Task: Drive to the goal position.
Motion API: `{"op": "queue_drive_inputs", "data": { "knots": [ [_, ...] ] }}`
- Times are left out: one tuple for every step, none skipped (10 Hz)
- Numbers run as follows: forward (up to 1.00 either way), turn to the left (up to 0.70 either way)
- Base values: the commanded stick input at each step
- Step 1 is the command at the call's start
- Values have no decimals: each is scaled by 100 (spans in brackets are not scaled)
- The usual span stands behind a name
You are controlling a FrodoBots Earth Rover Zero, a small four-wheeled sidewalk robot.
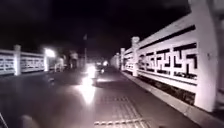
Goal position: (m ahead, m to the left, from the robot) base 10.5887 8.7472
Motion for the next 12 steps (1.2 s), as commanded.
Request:
{"op": "queue_drive_inputs", "data": {
  "knots": [
    [45, 0],
    [45, 0],
    [45, 0],
    [45, 0],
    [45, 0],
    [45, 0],
    [45, 0],
    [45, 0],
    [45, 0],
    [45, 0],
    [45, 0],
    [45, 0]
  ]
}}
